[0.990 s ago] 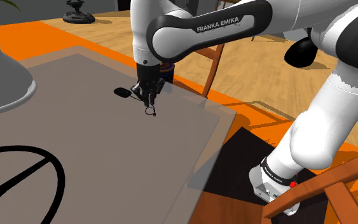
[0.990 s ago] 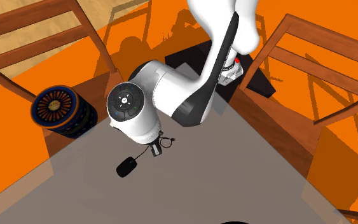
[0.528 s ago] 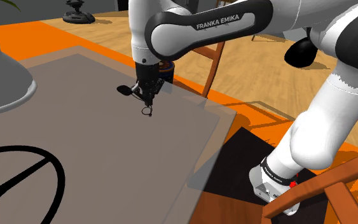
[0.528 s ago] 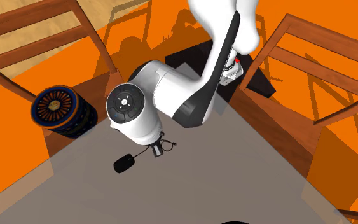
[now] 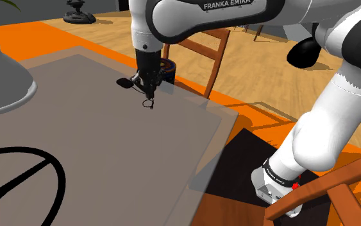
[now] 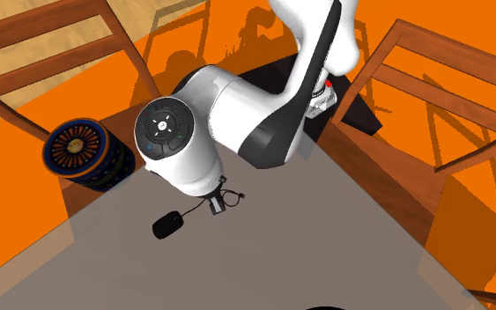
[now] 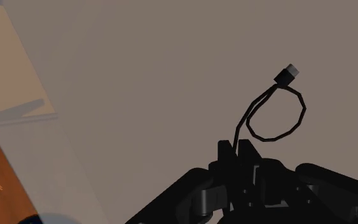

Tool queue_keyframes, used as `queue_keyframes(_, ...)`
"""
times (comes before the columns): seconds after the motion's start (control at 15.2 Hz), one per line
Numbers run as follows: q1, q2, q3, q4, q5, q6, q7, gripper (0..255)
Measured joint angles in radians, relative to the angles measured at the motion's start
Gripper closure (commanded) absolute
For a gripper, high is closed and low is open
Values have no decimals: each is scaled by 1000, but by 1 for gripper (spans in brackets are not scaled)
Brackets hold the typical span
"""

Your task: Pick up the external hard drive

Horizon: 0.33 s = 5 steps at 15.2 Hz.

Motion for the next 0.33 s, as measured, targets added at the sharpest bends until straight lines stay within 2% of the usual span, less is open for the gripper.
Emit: queue_keyframes(0.33, 1, 0, 1, 62, 0, -61, 1, 255)
